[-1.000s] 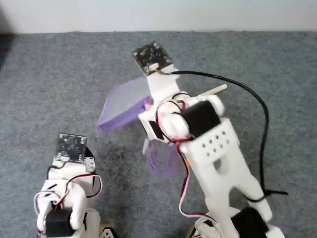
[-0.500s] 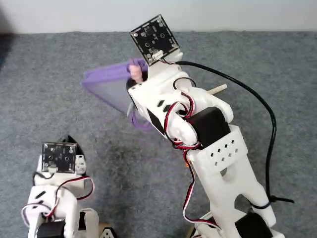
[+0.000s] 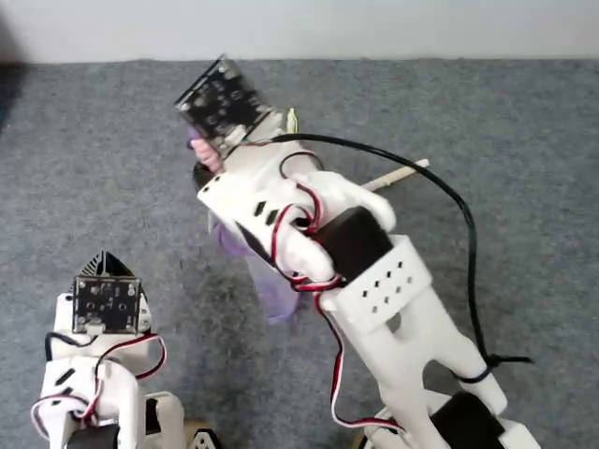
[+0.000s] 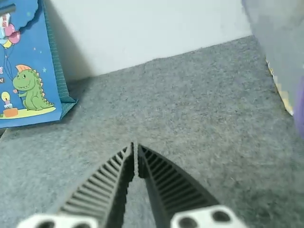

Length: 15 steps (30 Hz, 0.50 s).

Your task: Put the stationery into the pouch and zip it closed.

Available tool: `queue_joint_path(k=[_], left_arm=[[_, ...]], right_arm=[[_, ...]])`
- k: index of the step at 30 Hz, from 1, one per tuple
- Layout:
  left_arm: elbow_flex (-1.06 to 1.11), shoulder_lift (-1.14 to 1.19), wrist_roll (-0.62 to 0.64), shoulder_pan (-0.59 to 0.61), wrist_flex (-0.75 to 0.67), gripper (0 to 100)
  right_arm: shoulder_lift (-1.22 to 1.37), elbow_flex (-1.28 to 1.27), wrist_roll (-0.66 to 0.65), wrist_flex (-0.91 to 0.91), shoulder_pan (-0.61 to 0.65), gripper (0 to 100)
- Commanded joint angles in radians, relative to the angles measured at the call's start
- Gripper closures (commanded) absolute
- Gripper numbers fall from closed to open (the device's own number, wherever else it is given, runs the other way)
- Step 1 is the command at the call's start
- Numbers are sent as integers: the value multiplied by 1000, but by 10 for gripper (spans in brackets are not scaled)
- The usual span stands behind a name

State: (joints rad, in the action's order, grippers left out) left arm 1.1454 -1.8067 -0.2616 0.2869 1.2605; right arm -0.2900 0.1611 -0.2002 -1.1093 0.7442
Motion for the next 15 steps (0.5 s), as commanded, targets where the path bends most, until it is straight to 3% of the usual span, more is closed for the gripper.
queue_joint_path(k=[1, 9, 15], left_arm=[[-68, -12, -8, 2, -26, 985], [-170, -11, -6, -150, 23, 944], [-168, -11, 114, -127, 28, 837]], right_arm=[[24, 121, -20, 15, 7, 991], [160, 359, -14, -19, 10, 991], [265, 480, 26, -31, 15, 991]])
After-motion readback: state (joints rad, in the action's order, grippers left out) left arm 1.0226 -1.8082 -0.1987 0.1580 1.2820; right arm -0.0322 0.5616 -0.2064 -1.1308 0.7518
